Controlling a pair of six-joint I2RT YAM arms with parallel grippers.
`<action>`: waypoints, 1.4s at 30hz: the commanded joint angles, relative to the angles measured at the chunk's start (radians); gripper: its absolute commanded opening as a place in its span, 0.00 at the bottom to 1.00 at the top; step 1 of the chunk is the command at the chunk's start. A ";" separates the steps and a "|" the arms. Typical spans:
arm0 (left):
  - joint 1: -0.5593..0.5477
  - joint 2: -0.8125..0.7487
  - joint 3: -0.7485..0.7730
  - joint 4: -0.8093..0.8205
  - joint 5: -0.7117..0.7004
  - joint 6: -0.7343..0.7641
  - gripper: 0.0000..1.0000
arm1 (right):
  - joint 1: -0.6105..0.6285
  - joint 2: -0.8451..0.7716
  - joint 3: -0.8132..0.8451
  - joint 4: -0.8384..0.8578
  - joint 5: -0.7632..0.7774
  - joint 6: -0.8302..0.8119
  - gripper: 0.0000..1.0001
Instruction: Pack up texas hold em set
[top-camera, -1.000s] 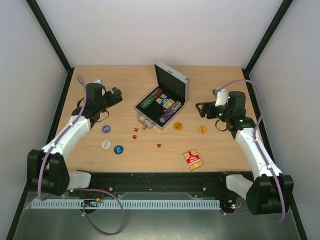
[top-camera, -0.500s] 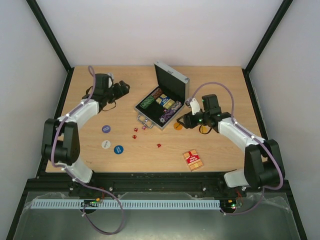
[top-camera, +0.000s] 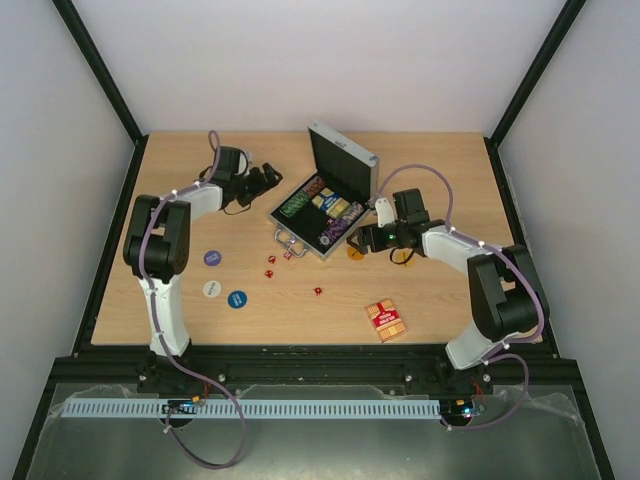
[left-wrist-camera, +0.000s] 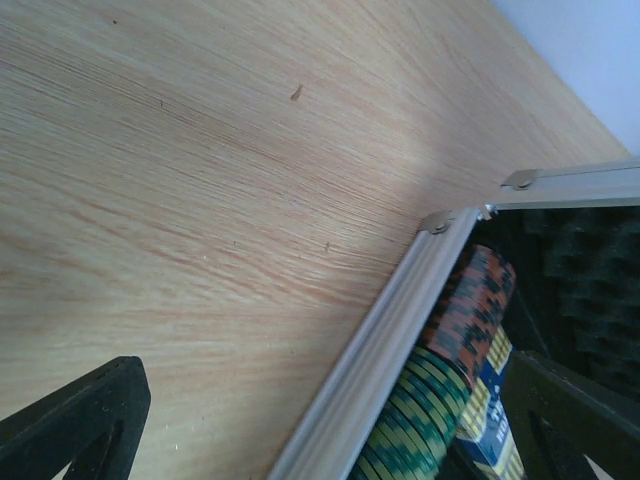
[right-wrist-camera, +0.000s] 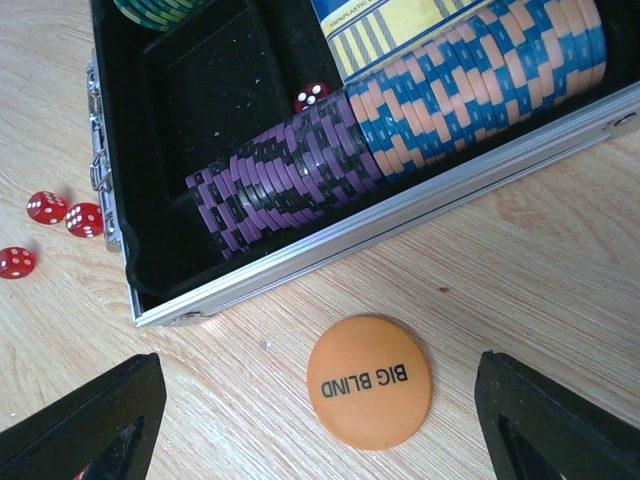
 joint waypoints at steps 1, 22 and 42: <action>-0.012 0.054 0.063 0.019 0.052 0.038 0.99 | 0.006 0.024 0.027 0.017 0.018 -0.005 0.86; -0.031 0.140 0.063 0.086 0.167 0.006 0.99 | 0.005 0.224 0.192 -0.078 -0.081 -0.029 0.99; -0.032 0.053 -0.159 0.223 0.293 -0.021 0.99 | 0.005 0.365 0.338 -0.119 -0.140 -0.076 0.99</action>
